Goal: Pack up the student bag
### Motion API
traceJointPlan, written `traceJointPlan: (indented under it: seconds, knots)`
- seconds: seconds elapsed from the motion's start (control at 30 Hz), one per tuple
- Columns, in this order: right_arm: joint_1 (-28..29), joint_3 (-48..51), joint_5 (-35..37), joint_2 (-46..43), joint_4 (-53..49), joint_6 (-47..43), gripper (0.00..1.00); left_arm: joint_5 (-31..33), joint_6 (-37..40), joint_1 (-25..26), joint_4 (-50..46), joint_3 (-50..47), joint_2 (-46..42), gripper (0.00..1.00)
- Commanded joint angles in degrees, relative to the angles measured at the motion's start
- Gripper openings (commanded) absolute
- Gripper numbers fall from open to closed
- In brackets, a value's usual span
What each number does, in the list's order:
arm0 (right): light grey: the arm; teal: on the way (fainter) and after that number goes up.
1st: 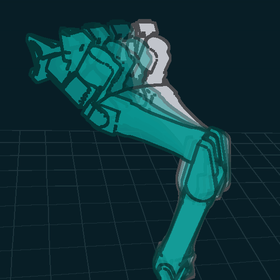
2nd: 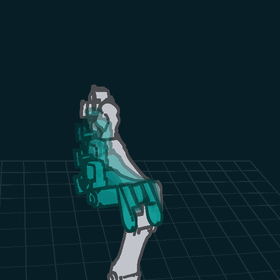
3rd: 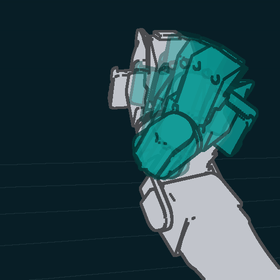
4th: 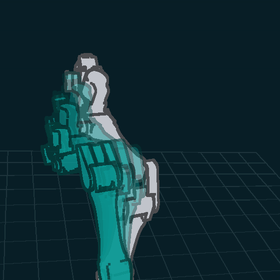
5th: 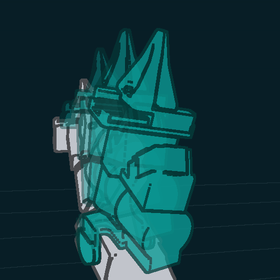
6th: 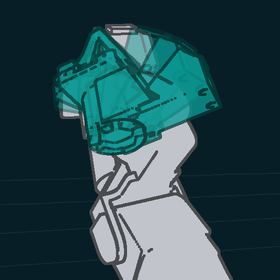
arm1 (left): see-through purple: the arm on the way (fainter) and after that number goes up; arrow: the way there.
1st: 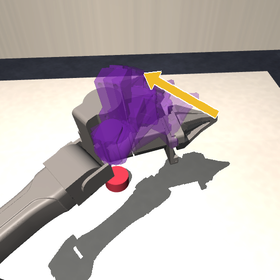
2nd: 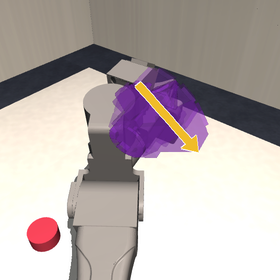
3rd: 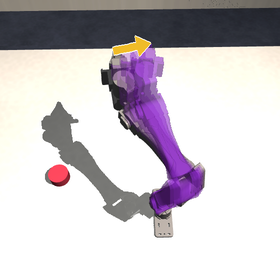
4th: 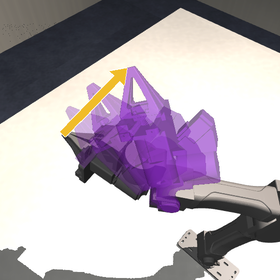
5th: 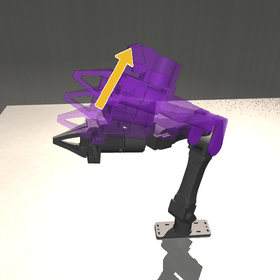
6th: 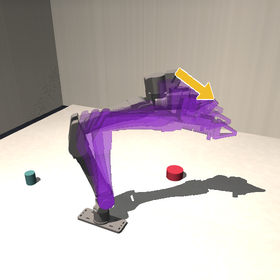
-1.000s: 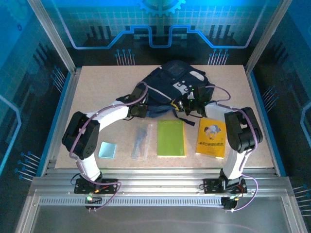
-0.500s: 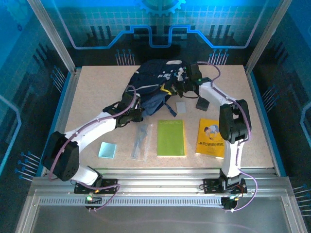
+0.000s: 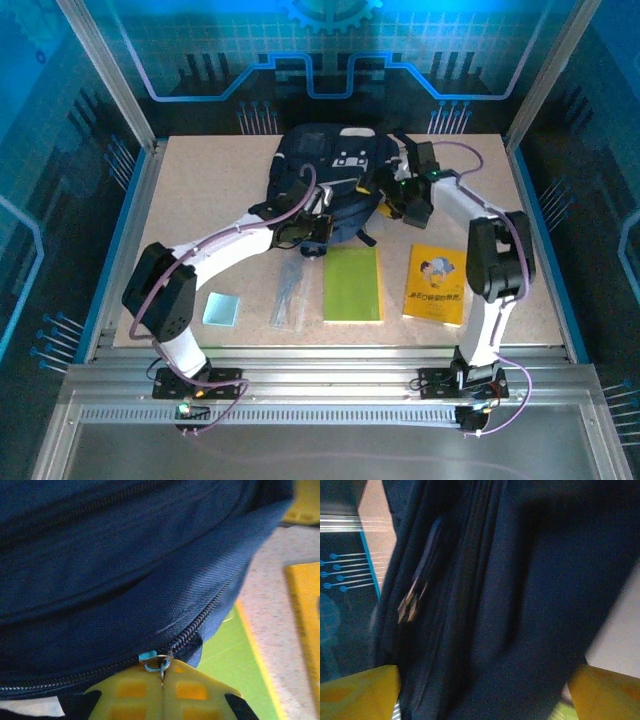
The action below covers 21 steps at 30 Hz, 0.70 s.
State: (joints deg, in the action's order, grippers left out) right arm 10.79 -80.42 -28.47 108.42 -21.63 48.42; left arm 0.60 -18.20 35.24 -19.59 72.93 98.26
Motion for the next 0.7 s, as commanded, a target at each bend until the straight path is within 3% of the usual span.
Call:
traceJointPlan:
  seconds: [0.0,0.17,0.33,0.57,0.67]
  knots:
    - [-0.4,5.9,4.7,-8.9,-2.4,-2.8,0.92,-5.8,-1.7,1.3,5.0,4.6,1.5,0.00]
    - [-2.3,14.9,2.7,-17.3,-0.6,-0.2,0.96,-7.7,-2.1,1.9,5.3,7.4,3.7,0.00]
    - [0.9,23.4,0.2,-21.1,11.8,11.6,0.96,-8.6,-2.2,2.8,5.3,8.7,4.4,0.00]
    - [6.7,24.5,4.2,-13.3,29.6,23.5,0.91,-8.2,-1.6,3.8,3.4,7.1,2.9,0.00]
    - [8.2,22.9,6.1,-9.1,33.2,25.0,0.80,-8.1,-1.6,3.9,2.4,5.2,1.4,0.00]
